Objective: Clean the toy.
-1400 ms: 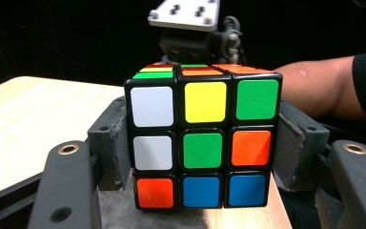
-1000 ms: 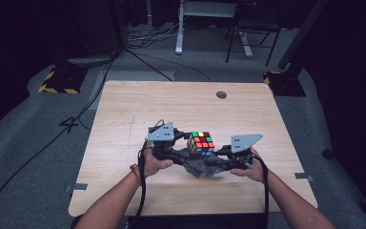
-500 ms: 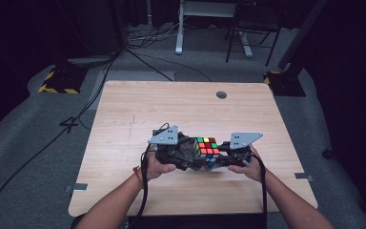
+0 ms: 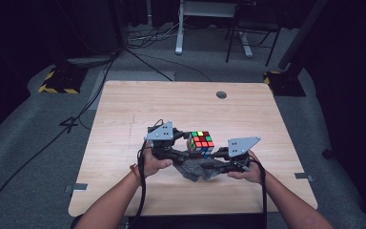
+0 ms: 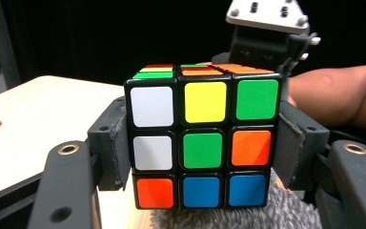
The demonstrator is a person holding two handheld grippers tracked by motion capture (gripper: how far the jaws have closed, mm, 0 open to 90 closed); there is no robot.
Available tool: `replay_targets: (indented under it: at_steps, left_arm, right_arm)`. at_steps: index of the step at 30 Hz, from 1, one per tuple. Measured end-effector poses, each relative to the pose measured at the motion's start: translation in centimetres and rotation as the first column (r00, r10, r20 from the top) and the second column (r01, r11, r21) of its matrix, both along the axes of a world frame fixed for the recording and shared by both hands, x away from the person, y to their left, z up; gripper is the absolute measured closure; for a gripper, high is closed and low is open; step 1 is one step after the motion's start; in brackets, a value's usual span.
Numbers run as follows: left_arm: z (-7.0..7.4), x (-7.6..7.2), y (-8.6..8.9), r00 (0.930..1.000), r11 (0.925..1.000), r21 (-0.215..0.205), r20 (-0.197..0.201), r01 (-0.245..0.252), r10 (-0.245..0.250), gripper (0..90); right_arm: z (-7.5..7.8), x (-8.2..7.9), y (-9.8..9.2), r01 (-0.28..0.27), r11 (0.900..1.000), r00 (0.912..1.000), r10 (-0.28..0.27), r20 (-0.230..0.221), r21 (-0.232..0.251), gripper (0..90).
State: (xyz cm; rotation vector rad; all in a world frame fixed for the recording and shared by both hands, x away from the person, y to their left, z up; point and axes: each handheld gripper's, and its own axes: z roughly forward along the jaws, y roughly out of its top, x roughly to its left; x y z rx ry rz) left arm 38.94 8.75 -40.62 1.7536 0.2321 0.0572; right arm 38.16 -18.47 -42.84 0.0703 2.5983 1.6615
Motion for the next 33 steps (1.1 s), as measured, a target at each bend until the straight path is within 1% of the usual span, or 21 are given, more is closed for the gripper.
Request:
replay_targets:
  at_steps: [2, 4, 5, 8, 10, 11, 13, 18, 23, 25, 26, 29, 32, 33]
  left_arm:
    - [0.0, -0.1, -0.2, 0.9999, 0.9999, -0.002, 0.004, 0.013, -0.013, 34.0]
    - [0.1, -0.4, -0.5, 0.9997, 0.9997, 0.006, 0.007, 0.024, -0.024, 34.0]
    - [0.1, -0.4, -0.6, 0.9993, 0.9993, 0.003, 0.007, 0.038, -0.038, 34.0]
    - [0.2, -0.6, -0.8, 0.9989, 0.9989, 0.012, 0.012, 0.045, -0.045, 34.0]
    - [0.2, -0.6, -0.8, 0.9985, 0.9985, 0.012, 0.011, 0.053, -0.053, 34.0]
    - [0.2, -0.6, -0.8, 0.9984, 0.9984, 0.017, 0.012, 0.054, -0.054, 34.0]
    - [0.1, -0.6, -0.8, 0.9983, 0.9983, 0.013, 0.011, 0.057, -0.057, 34.0]
    - [0.1, -0.7, -0.9, 0.9981, 0.9978, 0.030, 0.016, 0.058, -0.059, 34.0]
    - [0.1, -0.8, -1.0, 0.9976, 0.9971, 0.038, 0.021, 0.065, -0.066, 34.0]
    - [0.1, -0.8, -1.0, 0.9977, 0.9969, 0.053, 0.028, 0.059, -0.061, 34.0]
    - [0.1, -0.8, -1.0, 0.9976, 0.9966, 0.054, 0.029, 0.062, -0.063, 34.0]
    - [0.1, -0.8, -1.0, 0.9977, 0.9965, 0.059, 0.032, 0.058, -0.060, 34.0]
    - [0.0, -0.8, -0.9, 0.9979, 0.9964, 0.064, 0.031, 0.055, -0.057, 34.0]
    - [0.0, -0.8, -0.9, 0.9979, 0.9962, 0.069, 0.033, 0.054, -0.056, 34.0]
  right_arm:
    - [0.0, 0.3, -0.1, 0.019, 1.000, 0.9998, -0.019, 0.001, 0.002, 73.2]
    - [-0.1, 0.6, -0.3, 0.056, 0.998, 0.9984, -0.056, -0.002, 0.001, 73.2]
    - [-0.2, 0.8, -0.5, 0.073, 0.997, 0.9973, -0.073, -0.003, -0.001, 73.3]
    - [-0.3, 1.3, -0.8, 0.108, 0.994, 0.9941, -0.108, -0.007, 0.001, 73.2]
    - [-0.4, 1.5, -1.1, 0.117, 0.993, 0.9931, -0.117, -0.013, 0.005, 73.2]
    - [-0.4, 1.6, -1.2, 0.126, 0.992, 0.9920, -0.126, -0.011, 0.002, 73.2]
    - [-0.4, 1.7, -1.3, 0.138, 0.990, 0.9904, -0.138, -0.011, -0.003, 73.2]
    - [-0.5, 2.0, -1.7, 0.167, 0.986, 0.9857, -0.168, -0.015, -0.018, 73.3]
    - [-0.5, 2.2, -2.0, 0.182, 0.983, 0.9829, -0.183, -0.023, -0.020, 73.2]
    - [-0.5, 2.4, -2.1, 0.207, 0.978, 0.9780, -0.208, -0.021, -0.035, 73.3]
    - [-0.4, 2.5, -2.2, 0.206, 0.978, 0.9781, -0.207, -0.027, -0.033, 73.3]
    - [-0.4, 2.6, -2.5, 0.208, 0.978, 0.9775, -0.209, -0.027, -0.030, 73.3]
    - [-0.3, 2.6, -2.8, 0.217, 0.976, 0.9759, -0.218, -0.017, -0.035, 73.2]
    - [-0.3, 2.7, -3.0, 0.228, 0.973, 0.9735, -0.229, -0.008, -0.039, 73.2]
